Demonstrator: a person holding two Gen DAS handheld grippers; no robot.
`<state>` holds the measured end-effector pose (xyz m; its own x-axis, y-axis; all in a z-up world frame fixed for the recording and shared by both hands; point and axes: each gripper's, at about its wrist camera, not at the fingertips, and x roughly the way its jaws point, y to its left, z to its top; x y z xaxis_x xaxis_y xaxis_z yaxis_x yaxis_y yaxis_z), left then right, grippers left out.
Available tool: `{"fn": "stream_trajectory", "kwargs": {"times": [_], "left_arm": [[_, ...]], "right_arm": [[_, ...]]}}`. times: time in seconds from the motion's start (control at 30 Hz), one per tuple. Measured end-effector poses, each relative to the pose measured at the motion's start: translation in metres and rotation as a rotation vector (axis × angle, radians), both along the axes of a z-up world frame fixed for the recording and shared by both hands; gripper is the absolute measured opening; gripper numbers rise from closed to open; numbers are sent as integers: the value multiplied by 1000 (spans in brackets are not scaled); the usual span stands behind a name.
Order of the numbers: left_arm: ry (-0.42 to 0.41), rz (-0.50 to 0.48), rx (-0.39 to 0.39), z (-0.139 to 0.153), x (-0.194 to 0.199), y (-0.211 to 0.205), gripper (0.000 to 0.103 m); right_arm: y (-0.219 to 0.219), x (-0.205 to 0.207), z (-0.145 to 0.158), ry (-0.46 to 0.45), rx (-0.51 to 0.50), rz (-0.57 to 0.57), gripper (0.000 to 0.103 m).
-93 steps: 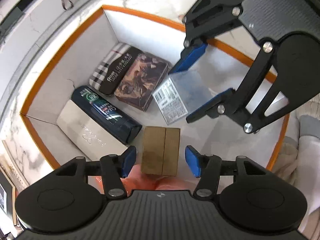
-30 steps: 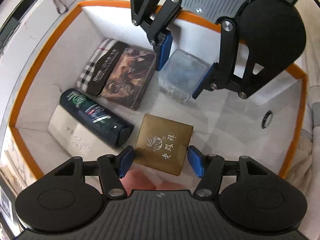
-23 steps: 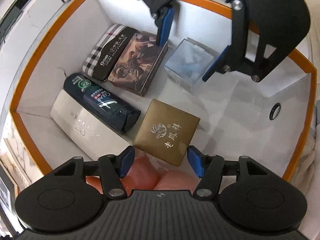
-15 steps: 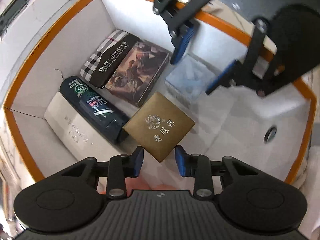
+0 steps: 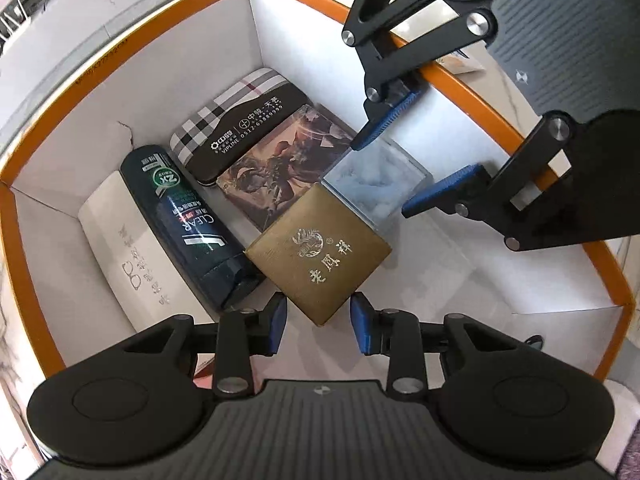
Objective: Organize rigid objects
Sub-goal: 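Open the left gripper off the brown box while the right gripper sets the cube beside it, then withdraw both grippers from the box toward the tape measure and lotion tube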
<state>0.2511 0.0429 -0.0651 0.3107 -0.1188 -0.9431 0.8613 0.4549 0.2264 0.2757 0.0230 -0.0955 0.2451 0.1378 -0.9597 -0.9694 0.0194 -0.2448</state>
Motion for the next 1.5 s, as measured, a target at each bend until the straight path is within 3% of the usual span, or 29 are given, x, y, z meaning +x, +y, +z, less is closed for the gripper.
{"fn": "stream_trajectory", "kwargs": {"times": [0.2, 0.33, 0.6, 0.7, 0.73, 0.87, 1.1, 1.2, 1.33, 1.43, 1.5], "left_arm": [[-24, 35, -7, -4, -4, 5, 40], [-36, 73, -27, -3, -8, 9, 48], [-121, 109, -54, 15, -42, 22, 55], [-187, 111, -83, 34, -56, 7, 55], [-215, 107, -97, 43, -42, 2, 55], [-285, 85, -154, 54, -58, -25, 55], [-342, -55, -187, 62, -75, -74, 56], [-302, -149, -160, 52, -73, -97, 59], [-306, -287, 8, 21, -67, -132, 65], [-303, -323, 116, -8, -48, -157, 68], [-252, -355, 179, -21, -39, -169, 70]], "right_arm": [[0, 2, 0, 19, 15, -20, 40], [0, -3, 3, 26, 32, -34, 42], [-19, -12, 41, 13, 165, -133, 57], [-34, -16, 62, -5, 262, -211, 63], [-41, -18, 70, -11, 299, -247, 64], [-74, -21, 88, -54, 405, -391, 64], [-146, -37, 81, -112, 524, -684, 64], [-176, -51, 64, -130, 604, -858, 64], [-208, -60, 35, -67, 746, -1132, 64], [-218, -66, 10, -19, 832, -1230, 64], [-221, -65, 5, -12, 843, -1244, 64]]}}
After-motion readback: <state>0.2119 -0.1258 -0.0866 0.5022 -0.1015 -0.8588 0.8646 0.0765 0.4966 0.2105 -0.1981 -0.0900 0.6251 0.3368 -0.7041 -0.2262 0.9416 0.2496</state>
